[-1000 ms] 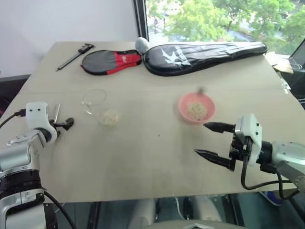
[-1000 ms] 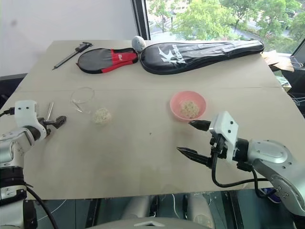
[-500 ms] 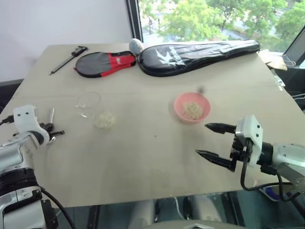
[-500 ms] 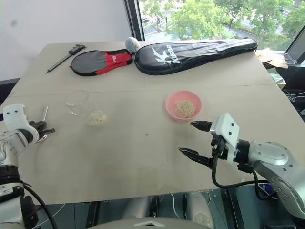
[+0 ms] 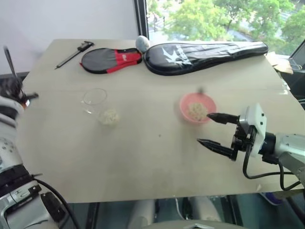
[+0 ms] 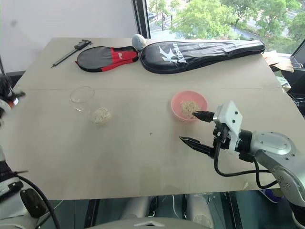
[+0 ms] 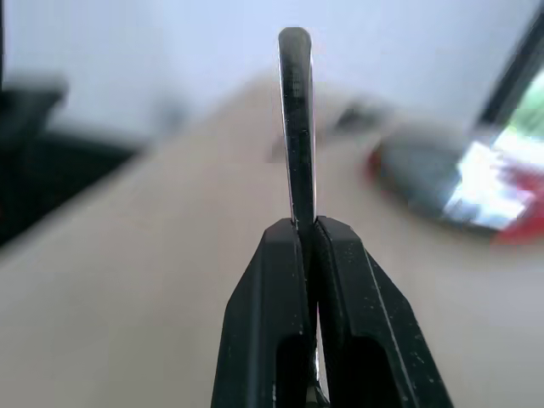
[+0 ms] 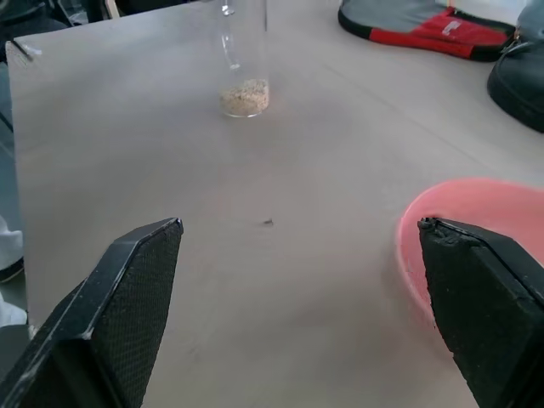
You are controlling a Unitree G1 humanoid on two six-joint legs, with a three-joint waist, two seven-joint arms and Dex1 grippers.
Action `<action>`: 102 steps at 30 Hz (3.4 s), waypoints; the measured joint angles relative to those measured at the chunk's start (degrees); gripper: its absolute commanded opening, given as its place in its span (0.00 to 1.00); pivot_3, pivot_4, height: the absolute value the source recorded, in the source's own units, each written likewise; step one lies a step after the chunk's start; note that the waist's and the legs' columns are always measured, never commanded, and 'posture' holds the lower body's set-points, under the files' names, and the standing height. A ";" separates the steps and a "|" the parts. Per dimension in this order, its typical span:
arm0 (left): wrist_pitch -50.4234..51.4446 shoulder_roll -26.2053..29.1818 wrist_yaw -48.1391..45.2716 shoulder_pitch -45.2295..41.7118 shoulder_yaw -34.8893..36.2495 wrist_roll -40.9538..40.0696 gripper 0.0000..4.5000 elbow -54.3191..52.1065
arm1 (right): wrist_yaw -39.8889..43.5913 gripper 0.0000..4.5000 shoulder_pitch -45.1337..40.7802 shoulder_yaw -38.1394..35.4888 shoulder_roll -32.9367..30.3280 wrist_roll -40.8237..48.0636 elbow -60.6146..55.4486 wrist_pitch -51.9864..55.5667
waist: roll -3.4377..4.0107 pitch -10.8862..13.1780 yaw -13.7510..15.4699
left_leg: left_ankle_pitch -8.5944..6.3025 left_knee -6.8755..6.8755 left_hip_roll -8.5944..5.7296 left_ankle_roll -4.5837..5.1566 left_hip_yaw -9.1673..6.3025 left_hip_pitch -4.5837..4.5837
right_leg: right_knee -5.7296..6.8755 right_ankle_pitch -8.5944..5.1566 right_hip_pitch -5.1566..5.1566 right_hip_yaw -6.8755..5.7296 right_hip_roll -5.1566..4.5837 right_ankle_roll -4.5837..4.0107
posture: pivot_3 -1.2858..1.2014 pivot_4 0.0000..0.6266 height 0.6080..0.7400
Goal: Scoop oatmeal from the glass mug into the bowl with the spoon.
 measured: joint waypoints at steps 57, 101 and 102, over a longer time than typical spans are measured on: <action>-0.73 -10.67 -21.18 -7.07 -42.21 4.98 0.52 -26.84 | -51.73 0.00 -40.04 -0.58 26.26 33.55 27.29 19.57 | 0.64 0.39 -1.51 | 0.11 0.46 0.00 -0.06 -0.01 -0.68 | 0.33 0.03 -0.54 0.02 0.31 0.07 | 0.52 0.24 1.00; -26.56 -6.25 -22.89 12.08 -21.31 13.59 0.40 9.86 | -59.04 0.00 -34.33 -9.69 21.84 32.81 28.74 15.70 | 0.70 0.38 -1.43 | 0.05 0.42 0.04 0.04 0.06 -0.71 | 0.24 0.09 -0.54 0.03 0.22 0.16 | 0.52 0.24 1.00; -26.67 -6.50 -22.84 11.27 -21.70 13.58 0.31 10.09 | -59.14 0.00 -34.31 -9.69 21.81 32.80 28.65 15.68 | 0.71 0.38 -1.44 | 0.05 0.42 0.04 0.04 0.07 -0.71 | 0.23 0.09 -0.54 0.03 0.22 0.16 | 0.52 0.24 1.00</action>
